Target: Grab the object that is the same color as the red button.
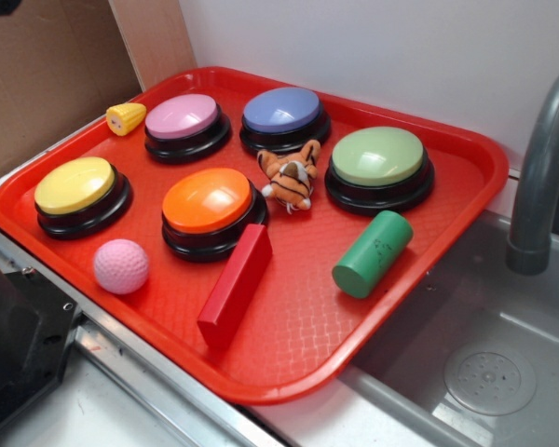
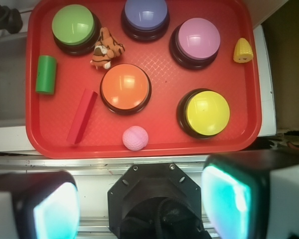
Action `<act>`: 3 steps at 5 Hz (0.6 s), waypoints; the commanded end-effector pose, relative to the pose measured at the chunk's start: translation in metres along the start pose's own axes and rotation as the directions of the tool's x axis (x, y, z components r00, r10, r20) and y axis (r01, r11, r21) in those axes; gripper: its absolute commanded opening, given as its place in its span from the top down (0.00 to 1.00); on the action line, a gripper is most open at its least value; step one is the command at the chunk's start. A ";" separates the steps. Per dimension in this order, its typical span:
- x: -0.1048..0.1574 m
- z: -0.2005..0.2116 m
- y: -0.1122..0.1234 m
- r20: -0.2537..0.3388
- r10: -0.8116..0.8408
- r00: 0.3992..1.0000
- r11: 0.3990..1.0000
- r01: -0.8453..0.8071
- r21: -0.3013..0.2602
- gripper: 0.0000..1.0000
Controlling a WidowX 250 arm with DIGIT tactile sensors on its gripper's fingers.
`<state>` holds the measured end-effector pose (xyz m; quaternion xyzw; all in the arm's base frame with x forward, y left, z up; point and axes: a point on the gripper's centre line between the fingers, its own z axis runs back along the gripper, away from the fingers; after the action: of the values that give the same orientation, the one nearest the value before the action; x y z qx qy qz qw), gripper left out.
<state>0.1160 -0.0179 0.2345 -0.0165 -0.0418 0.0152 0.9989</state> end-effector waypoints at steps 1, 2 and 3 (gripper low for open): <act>0.000 0.000 0.000 0.000 0.000 1.000 1.000 0.000 0.000 0.00; 0.005 -0.021 -0.013 -0.004 0.052 0.999 0.999 -0.052 -0.004 0.00; 0.014 -0.045 -0.034 0.024 0.100 0.995 0.993 -0.098 -0.062 0.00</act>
<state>0.1303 -0.0509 0.1868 -0.0465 -0.0426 0.0651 0.9959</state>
